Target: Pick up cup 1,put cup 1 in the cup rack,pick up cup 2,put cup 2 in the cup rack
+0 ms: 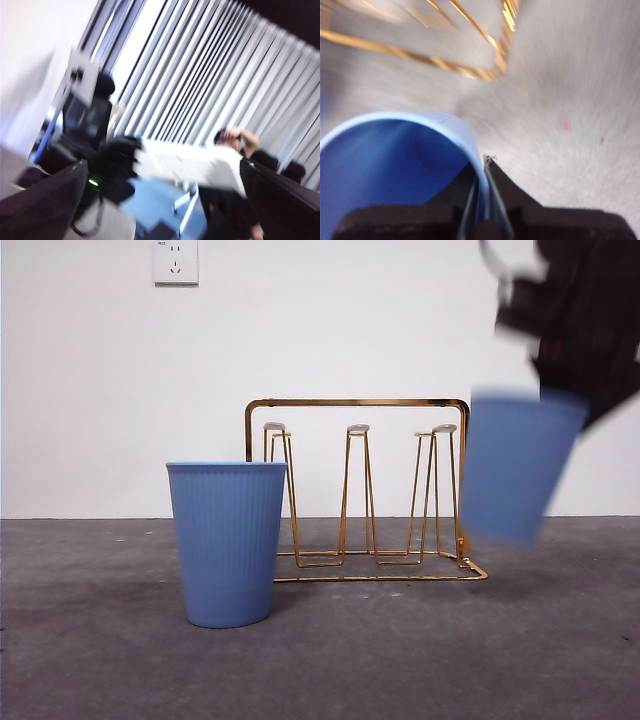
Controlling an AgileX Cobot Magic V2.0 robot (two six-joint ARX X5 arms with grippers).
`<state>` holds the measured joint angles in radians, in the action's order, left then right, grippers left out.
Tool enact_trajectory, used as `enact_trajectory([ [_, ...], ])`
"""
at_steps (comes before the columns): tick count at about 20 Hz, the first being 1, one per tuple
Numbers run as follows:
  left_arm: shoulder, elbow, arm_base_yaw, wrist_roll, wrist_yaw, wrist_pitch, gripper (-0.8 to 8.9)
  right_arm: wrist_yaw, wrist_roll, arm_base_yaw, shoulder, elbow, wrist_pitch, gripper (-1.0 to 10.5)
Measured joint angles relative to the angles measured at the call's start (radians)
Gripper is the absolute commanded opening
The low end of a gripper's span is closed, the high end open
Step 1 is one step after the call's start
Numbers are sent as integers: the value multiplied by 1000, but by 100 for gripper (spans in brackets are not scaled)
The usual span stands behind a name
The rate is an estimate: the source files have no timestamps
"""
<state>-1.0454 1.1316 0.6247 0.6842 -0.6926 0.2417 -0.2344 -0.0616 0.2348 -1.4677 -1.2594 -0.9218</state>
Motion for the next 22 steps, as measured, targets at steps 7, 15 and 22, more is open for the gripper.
enact_trajectory([
  [7,0,0,0,78,17,228,721,-161,36,0,369,-15,106,-10],
  [15,-29,0,34,87,81,315,721,-299,193,0,628,-96,483,-10],
  [22,-98,0,95,92,138,464,720,-376,301,0,638,-121,782,-10],
])
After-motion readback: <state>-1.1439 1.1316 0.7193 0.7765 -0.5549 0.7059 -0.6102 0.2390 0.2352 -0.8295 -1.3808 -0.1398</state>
